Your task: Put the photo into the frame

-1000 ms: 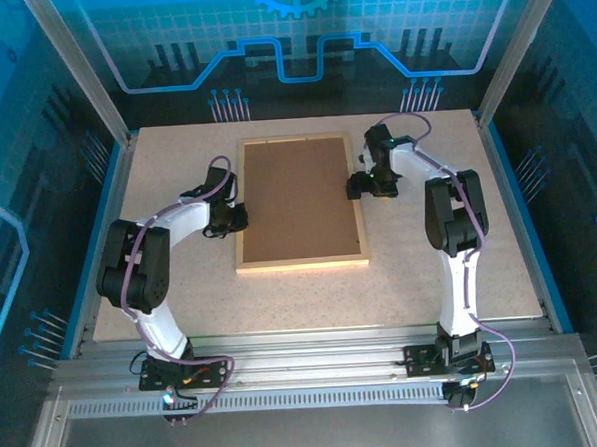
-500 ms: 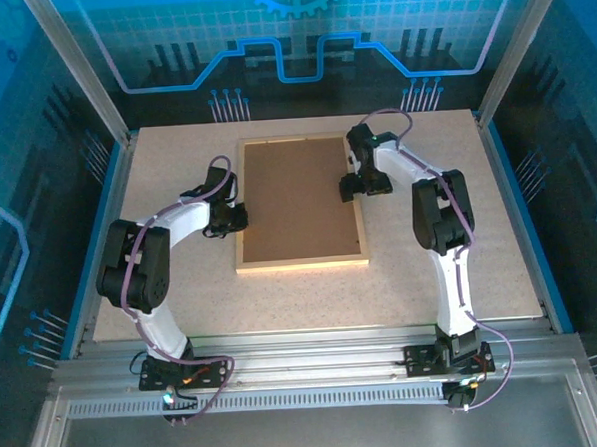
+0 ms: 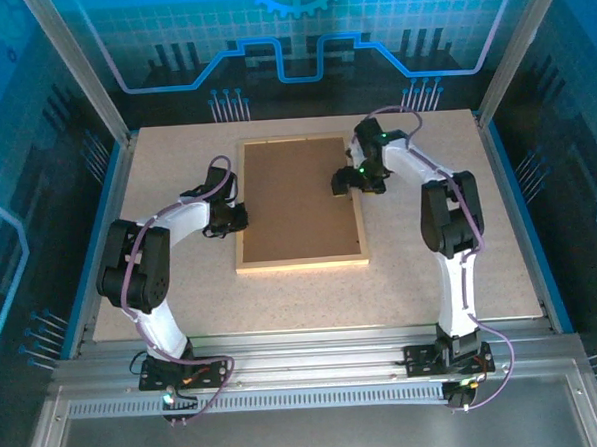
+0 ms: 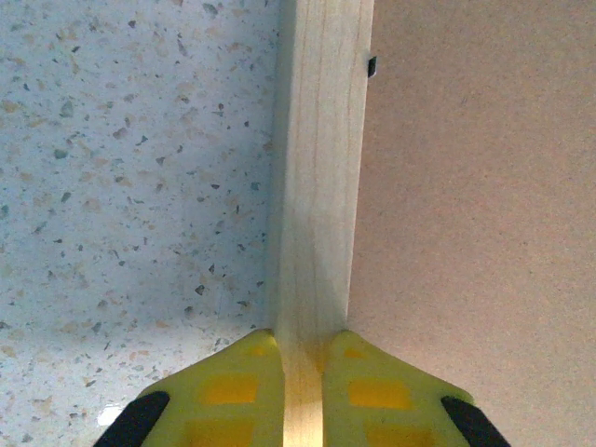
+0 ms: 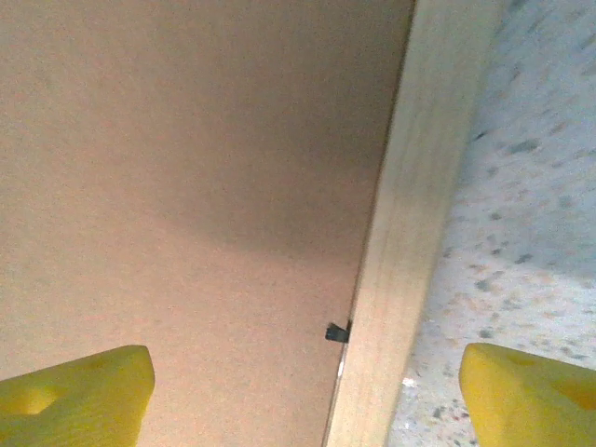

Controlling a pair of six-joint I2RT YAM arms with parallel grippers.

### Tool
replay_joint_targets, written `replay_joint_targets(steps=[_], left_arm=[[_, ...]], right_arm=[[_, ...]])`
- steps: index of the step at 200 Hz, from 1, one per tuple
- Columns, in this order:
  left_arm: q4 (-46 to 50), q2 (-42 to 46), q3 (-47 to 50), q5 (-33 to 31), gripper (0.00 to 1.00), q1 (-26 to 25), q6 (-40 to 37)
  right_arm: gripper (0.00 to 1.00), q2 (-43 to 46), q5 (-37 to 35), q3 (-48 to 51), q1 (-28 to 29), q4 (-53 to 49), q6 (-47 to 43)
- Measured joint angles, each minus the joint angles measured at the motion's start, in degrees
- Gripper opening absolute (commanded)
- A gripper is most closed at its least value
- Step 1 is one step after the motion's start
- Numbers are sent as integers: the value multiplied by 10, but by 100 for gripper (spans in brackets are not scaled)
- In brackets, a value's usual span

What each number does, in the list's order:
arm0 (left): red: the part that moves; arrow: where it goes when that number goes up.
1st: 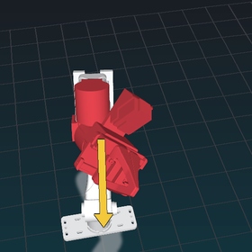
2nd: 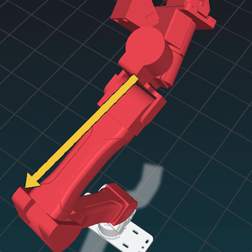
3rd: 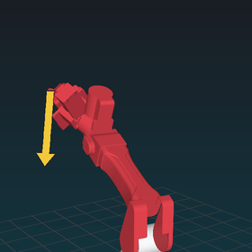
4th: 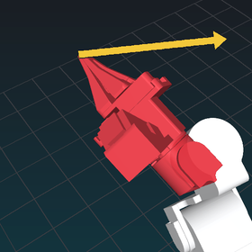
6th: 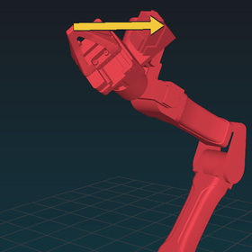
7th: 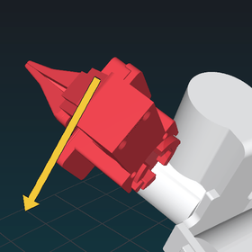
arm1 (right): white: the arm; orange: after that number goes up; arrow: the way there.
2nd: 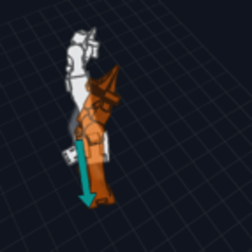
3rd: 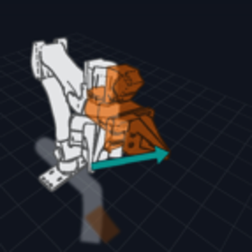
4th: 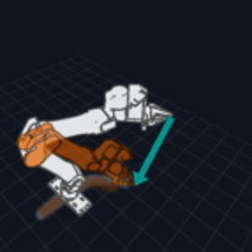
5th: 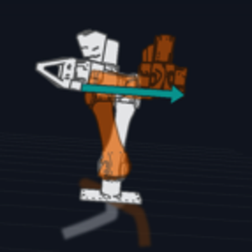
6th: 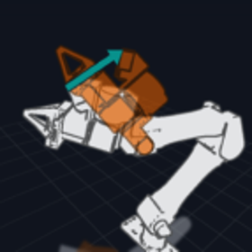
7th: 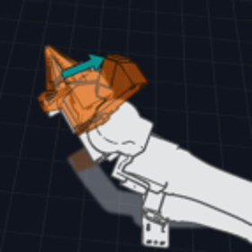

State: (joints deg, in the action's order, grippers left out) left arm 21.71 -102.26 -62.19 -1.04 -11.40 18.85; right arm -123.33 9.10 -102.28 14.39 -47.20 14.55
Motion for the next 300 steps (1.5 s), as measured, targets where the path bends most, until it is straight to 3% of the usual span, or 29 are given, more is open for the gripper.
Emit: replay_joint_targets(steps=[55,182,300], left_arm=[[4,-1,-3,0,5,0,-10],[5,-1,-3,2,4,0,-13],[5,-1,-3,3,4,0,-13]], right_arm=[[79,17,-16,-28,-50,19,0],[75,-195,-43,-269,-51,-1,15],[75,-225,-57,-314,-51,-15,15]])
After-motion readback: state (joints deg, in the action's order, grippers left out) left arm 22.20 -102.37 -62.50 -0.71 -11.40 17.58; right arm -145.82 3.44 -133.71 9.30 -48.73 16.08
